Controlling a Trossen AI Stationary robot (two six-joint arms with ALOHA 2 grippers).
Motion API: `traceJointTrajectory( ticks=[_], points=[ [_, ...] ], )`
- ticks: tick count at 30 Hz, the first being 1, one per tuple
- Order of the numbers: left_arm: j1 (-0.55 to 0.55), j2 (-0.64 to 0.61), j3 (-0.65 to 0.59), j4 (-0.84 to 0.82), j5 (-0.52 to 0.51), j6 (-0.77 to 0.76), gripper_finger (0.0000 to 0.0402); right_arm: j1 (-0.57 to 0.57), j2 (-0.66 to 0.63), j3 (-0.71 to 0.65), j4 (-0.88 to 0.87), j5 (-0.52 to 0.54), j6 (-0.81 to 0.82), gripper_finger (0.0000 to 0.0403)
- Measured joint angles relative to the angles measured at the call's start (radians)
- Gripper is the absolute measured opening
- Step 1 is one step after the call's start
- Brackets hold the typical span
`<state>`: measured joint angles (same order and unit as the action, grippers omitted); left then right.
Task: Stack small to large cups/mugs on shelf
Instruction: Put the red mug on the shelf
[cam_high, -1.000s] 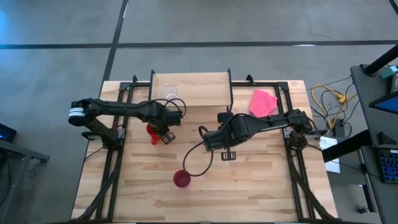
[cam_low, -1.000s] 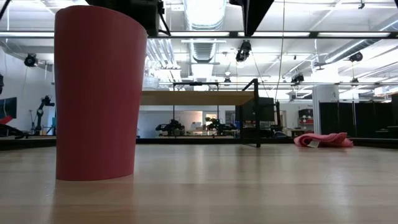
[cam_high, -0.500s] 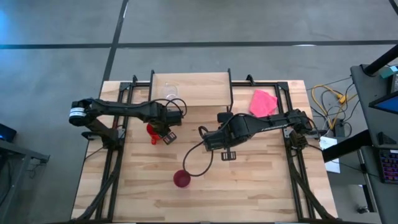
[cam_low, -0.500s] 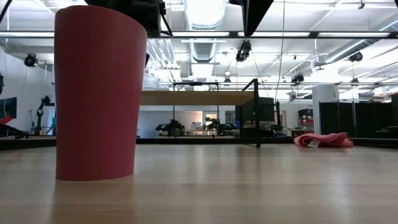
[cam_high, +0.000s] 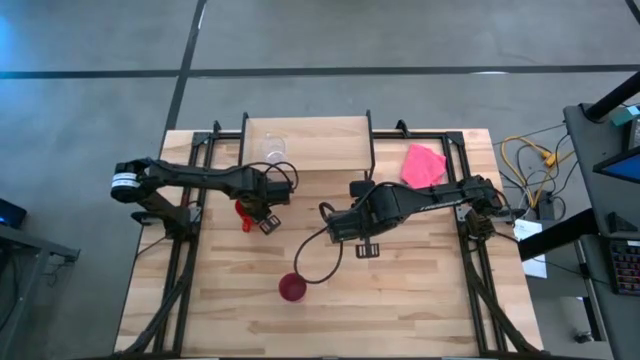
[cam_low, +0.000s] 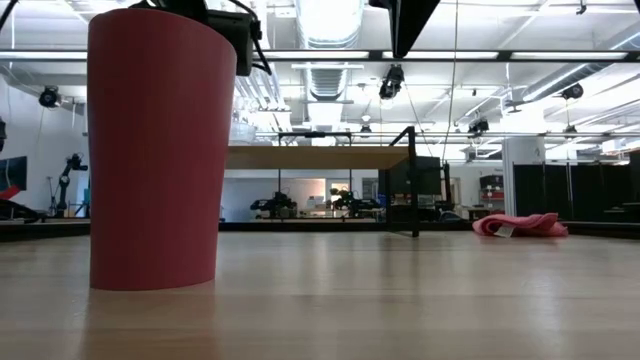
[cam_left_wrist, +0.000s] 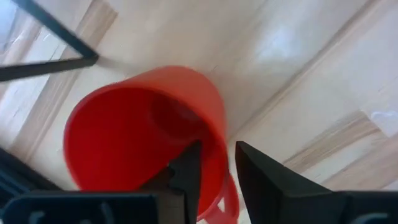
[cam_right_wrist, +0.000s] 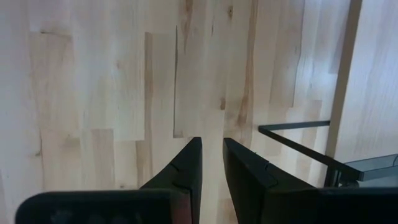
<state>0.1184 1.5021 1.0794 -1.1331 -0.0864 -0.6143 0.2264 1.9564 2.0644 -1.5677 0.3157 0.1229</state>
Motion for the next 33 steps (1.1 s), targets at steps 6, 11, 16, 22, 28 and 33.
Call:
traceJointTrajectory(
  ticks=[6, 11, 16, 22, 28, 33],
  points=[
    [0.0, 0.0, 0.0, 0.036, 0.049, 0.049, 0.0014, 0.0, 0.0, 0.0, 0.0, 0.0, -0.001, 0.0059],
    [0.0, 0.0, 0.033, 0.015, 0.123, 0.052, 0.0004, 0.0, 0.0, 0.0, -0.001, 0.0, -0.003, 0.0059],
    [-0.001, 0.0, 0.13, -0.039, 0.135, 0.055, 0.0001, 0.0, -0.011, 0.0, -0.003, 0.0, 0.006, 0.0059],
    [-0.002, -0.001, 0.34, -0.11, 0.135, 0.103, 0.0001, 0.002, -0.093, 0.0, -0.004, 0.0, 0.078, 0.0059],
    [-0.001, -0.001, 0.534, -0.126, 0.133, 0.142, 0.0, 0.002, -0.2, -0.002, -0.003, 0.0, 0.183, 0.0059],
    [-0.001, 0.019, 0.669, -0.126, 0.075, 0.206, 0.0, 0.002, -0.256, -0.003, 0.006, 0.0, 0.192, 0.0059]
  ],
)
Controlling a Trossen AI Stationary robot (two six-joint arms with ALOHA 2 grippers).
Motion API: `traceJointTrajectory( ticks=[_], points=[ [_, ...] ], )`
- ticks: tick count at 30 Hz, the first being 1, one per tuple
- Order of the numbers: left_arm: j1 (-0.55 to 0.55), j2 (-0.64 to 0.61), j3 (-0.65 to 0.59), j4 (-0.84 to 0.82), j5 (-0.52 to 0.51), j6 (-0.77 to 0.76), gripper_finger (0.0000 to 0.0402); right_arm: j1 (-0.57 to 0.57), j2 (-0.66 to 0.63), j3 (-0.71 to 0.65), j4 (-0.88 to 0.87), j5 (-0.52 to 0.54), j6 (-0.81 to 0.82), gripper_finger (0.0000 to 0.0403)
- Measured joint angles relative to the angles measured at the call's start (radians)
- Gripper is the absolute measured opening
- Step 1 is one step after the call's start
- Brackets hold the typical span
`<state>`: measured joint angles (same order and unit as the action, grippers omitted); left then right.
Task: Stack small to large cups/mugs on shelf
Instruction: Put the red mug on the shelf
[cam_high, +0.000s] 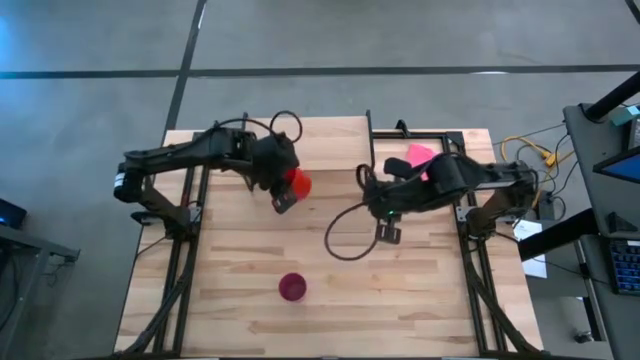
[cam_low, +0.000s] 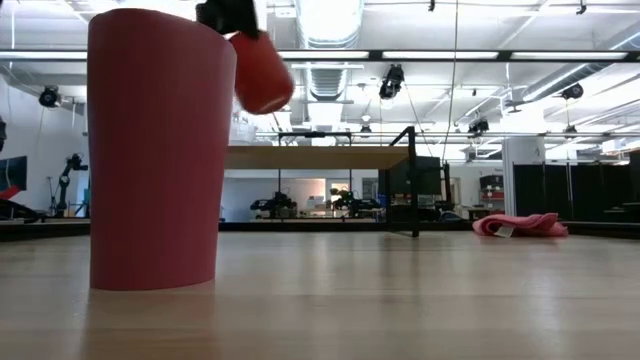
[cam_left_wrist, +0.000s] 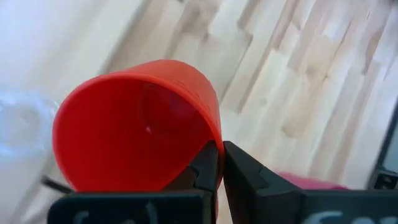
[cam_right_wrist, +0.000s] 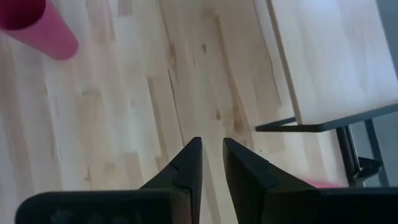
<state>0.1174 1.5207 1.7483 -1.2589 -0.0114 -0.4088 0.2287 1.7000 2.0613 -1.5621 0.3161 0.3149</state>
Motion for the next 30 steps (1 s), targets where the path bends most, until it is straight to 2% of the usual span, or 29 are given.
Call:
traceJointTrajectory(
  ticks=[9, 14, 21, 30],
  points=[
    [0.048, 0.143, 0.205, 0.0, -0.05, 0.213, 0.0, 0.0, -0.027, -0.001, 0.007, 0.053, 0.0, 0.0059],
    [0.137, 0.21, 0.285, -0.009, -0.054, 0.233, 0.0, 0.0, -0.025, -0.001, -0.001, 0.053, 0.016, 0.0059],
    [0.231, 0.266, 0.307, -0.024, -0.052, 0.266, 0.0, 0.0, -0.013, -0.001, -0.004, 0.053, 0.026, 0.0059],
    [0.266, 0.303, 0.306, -0.028, -0.049, 0.358, 0.0, 0.0, -0.011, -0.014, -0.005, 0.053, 0.025, 0.0059]
  ],
)
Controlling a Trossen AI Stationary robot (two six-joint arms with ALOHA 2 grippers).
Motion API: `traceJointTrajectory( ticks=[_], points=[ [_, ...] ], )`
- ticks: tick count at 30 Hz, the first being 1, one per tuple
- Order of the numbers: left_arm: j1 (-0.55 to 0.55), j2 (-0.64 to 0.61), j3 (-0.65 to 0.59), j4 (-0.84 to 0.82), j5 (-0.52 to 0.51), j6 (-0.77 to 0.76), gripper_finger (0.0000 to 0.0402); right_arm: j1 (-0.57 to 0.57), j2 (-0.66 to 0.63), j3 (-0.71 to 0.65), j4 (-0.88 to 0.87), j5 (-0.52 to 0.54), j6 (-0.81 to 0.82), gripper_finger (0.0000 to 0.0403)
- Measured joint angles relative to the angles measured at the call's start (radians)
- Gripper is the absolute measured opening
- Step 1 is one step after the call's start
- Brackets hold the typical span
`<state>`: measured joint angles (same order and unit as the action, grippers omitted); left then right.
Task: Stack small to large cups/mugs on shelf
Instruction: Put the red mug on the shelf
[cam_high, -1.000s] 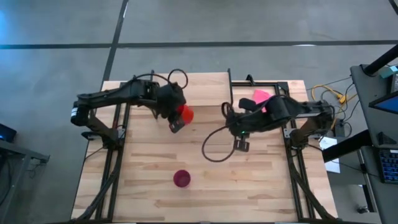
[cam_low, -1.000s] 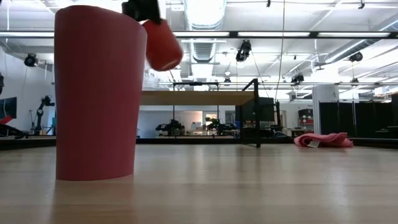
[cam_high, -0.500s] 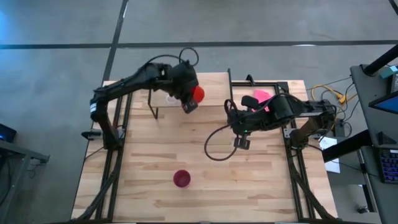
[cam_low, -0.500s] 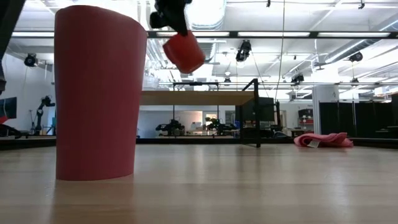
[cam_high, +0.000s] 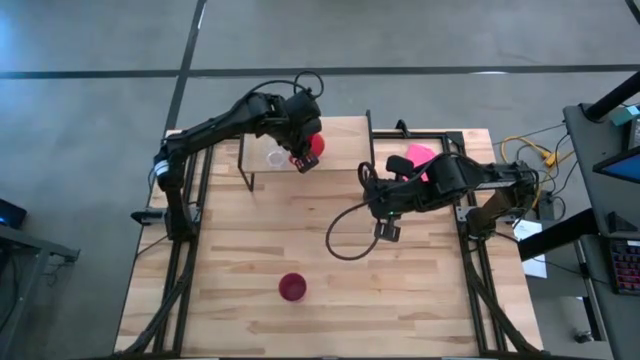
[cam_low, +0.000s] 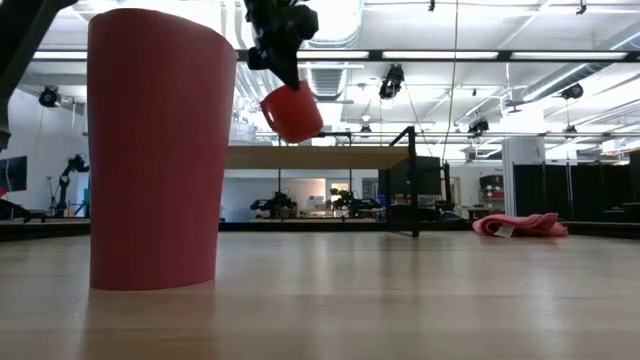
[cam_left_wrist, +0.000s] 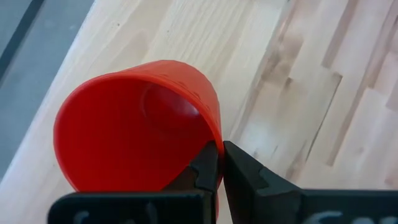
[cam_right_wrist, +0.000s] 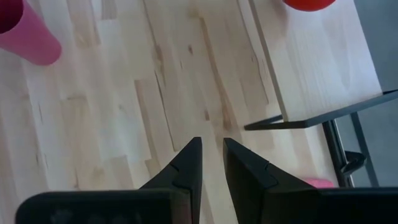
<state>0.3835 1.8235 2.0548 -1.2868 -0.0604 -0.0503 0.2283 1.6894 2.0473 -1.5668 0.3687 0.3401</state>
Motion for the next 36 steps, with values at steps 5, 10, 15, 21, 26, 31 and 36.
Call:
traceJointTrajectory(
  ticks=[5, 10, 15, 21, 26, 31, 36],
  points=[
    [0.008, 0.003, 0.0, -0.013, 0.003, 0.036, 0.0, 0.0, 0.0, -0.008, 0.0, 0.0, 0.0, 0.0059],
    [0.01, 0.003, 0.0, -0.015, 0.003, 0.058, 0.001, 0.0, 0.0, -0.016, 0.0, 0.0, 0.0, 0.0059],
    [0.01, 0.003, 0.0, -0.014, 0.004, 0.067, 0.0041, 0.0, 0.0, -0.027, 0.001, 0.0, -0.003, 0.0059],
    [0.016, 0.003, 0.0, -0.013, 0.003, 0.067, 0.0051, 0.0, 0.0, -0.045, 0.0, 0.0, -0.002, 0.0059],
    [0.019, 0.003, 0.0, -0.013, 0.003, 0.067, 0.0052, 0.0, 0.0, -0.063, 0.0, -0.001, 0.0, 0.0059],
    [0.019, 0.002, 0.0, -0.012, -0.002, 0.067, 0.0052, 0.0, 0.0, -0.075, 0.0, -0.001, 0.0, 0.0059],
    [0.018, -0.014, 0.0, -0.012, -0.002, 0.059, 0.0052, 0.0, 0.0, -0.077, 0.001, 0.0, 0.0, 0.0059]
  ],
)
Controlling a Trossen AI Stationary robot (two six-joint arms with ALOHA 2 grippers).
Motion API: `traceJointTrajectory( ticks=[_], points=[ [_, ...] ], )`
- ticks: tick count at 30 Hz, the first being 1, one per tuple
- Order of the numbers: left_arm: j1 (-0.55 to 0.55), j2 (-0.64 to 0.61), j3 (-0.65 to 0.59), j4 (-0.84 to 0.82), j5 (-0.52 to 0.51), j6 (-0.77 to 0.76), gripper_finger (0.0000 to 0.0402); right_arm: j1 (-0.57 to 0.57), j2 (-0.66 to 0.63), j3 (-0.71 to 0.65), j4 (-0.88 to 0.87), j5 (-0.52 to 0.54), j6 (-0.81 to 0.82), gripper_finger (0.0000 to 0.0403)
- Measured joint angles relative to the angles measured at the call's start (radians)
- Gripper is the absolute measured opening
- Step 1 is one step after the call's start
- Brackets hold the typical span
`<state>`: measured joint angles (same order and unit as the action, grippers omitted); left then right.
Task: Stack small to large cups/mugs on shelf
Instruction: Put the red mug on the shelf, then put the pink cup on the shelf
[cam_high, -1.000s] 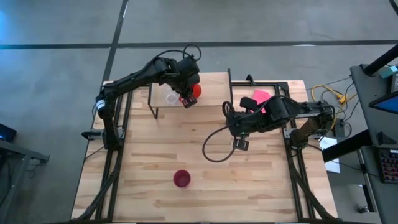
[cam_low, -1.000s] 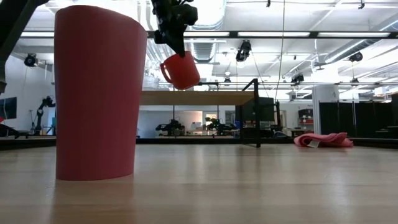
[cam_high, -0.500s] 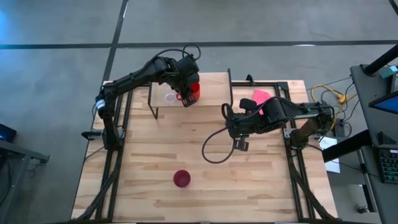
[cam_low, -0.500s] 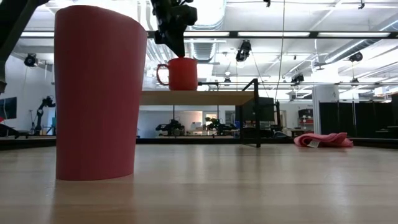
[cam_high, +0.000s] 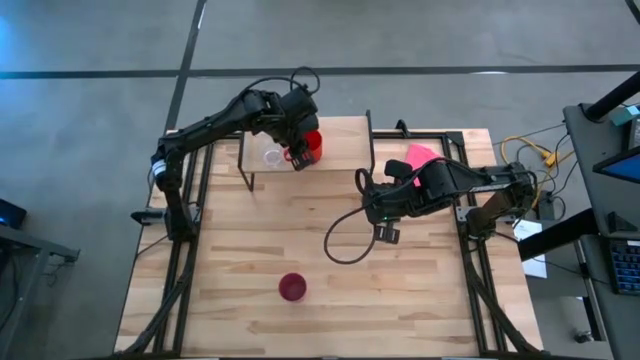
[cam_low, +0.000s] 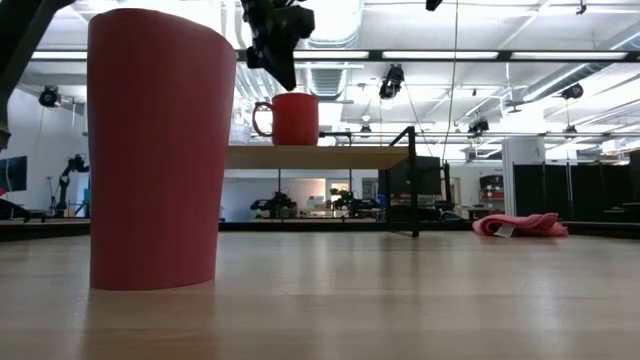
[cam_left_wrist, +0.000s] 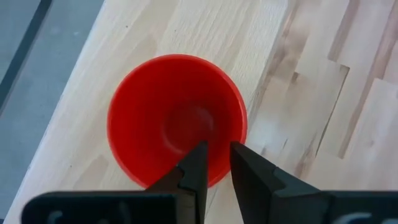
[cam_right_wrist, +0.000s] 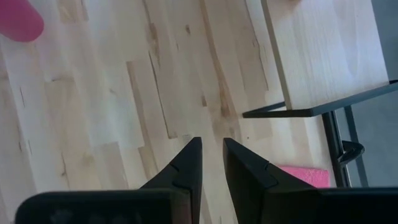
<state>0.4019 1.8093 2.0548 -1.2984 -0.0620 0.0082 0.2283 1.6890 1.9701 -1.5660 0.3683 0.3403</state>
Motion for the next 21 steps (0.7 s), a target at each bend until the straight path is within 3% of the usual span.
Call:
traceJointTrajectory(
  ticks=[6, 10, 16, 21],
  points=[
    [-0.025, -0.04, 0.006, -0.037, 0.109, -0.02, 0.0052, 0.001, 0.0, -0.001, 0.008, -0.006, 0.002, 0.0059],
    [-0.058, -0.088, 0.003, -0.091, 0.128, -0.081, 0.0052, 0.008, -0.002, -0.016, 0.077, -0.035, 0.002, 0.0059],
    [-0.113, -0.169, 0.001, -0.151, 0.127, -0.082, 0.0052, 0.016, -0.002, -0.083, 0.265, -0.203, -0.25, 0.0059],
    [-0.136, -0.26, 0.001, -0.165, 0.127, -0.134, 0.0052, 0.007, -0.002, -0.138, 0.403, -0.272, -0.392, 0.0063]
  ],
)
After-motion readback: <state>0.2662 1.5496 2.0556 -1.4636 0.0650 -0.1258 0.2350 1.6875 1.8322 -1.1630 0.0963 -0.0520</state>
